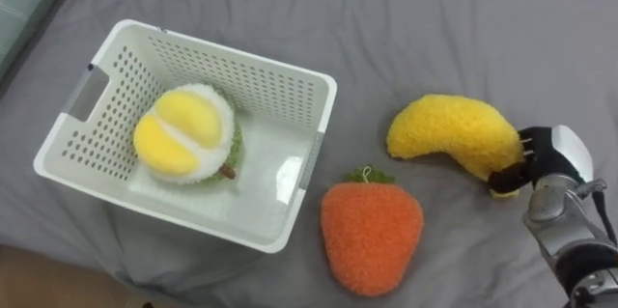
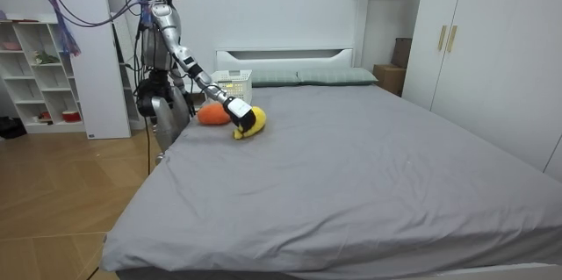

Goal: Collect toys from the bed

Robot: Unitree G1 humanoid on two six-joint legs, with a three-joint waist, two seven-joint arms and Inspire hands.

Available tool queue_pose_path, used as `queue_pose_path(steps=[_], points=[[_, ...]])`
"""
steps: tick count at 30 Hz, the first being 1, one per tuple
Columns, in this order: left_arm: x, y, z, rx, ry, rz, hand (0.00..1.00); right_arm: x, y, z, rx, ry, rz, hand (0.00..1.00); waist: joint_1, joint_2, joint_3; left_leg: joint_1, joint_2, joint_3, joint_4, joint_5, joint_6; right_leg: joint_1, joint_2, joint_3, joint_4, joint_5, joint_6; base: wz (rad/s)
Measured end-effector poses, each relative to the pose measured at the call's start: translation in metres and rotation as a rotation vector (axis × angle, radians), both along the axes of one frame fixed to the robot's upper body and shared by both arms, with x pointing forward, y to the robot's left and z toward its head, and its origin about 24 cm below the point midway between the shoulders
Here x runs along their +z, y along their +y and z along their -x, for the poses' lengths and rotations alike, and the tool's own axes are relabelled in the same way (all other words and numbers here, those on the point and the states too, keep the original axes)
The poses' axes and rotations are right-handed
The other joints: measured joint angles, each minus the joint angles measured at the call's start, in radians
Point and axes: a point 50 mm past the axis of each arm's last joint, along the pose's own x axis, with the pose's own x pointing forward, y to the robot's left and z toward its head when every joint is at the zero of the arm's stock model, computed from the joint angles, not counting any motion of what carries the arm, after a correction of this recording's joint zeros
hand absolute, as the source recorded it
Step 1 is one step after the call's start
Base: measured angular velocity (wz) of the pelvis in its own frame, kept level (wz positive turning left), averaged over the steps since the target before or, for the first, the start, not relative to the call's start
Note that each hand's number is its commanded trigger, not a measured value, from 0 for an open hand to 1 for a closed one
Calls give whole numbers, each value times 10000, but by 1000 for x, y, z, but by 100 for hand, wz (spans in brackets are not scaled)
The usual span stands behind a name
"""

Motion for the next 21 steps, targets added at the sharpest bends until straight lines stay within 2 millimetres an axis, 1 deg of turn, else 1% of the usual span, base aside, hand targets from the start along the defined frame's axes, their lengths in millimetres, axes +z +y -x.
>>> queue_pose_path(steps=[1, 4, 9, 14, 17, 18, 19, 21], points=[[0, 0, 0, -68, 15, -6, 0, 0, 0, 0, -4, -3, -3, 100, 4, 60, 0, -8, 1, 1, 0, 0, 0, -10, 2, 3, 6, 0, 0, 0], [0, -1, 0, -106, 25, -5, 0, 0, -1, 0, -27, -16, -18, 100, 20, 134, -10, -39, 5, 18, -4, 0, 0, -76, 1, 30, 38, 0, 0, 0], [0, -1, 0, 179, -34, 135, 0, 1, -1, 0, -61, -156, -7, 100, 12, 135, -11, -86, 2, 33, -4, 1, 0, -153, -10, 61, 56, -1, 1, 0], [2, 4, 0, 212, -244, 46, 0, 8, -5, -3, -293, -608, -180, 100, -12, 115, -17, -167, 9, 36, -3, 4, 6, -318, -27, 56, 176, -2, 3, -3], [5, 10, -2, 176, -511, -146, 0, 16, -12, -5, -612, -1159, -196, 100, -33, 73, -31, -160, 10, 25, -3, 10, 11, -314, -31, 63, 201, -2, 3, 0], [6, 12, -3, 161, -586, -203, 0, 21, -15, -7, -647, -1346, -66, 100, -78, 52, -37, -158, 4, 13, -3, 19, 19, -314, -40, 56, 223, -2, 3, 0], [7, 13, -4, 158, -612, -246, 0, 26, -18, -8, -675, -1555, 4, 100, -129, 11, -62, -152, 1, 2, -3, 28, 25, -308, -46, 49, 233, -2, 3, 0], [8, 16, -2, 171, -655, -310, 0, 36, -19, -13, -648, -2053, -27, 100, -275, -65, -73, -73, -4, -35, -4, 29, 24, -216, -44, 30, 232, -2, 3, 2]])
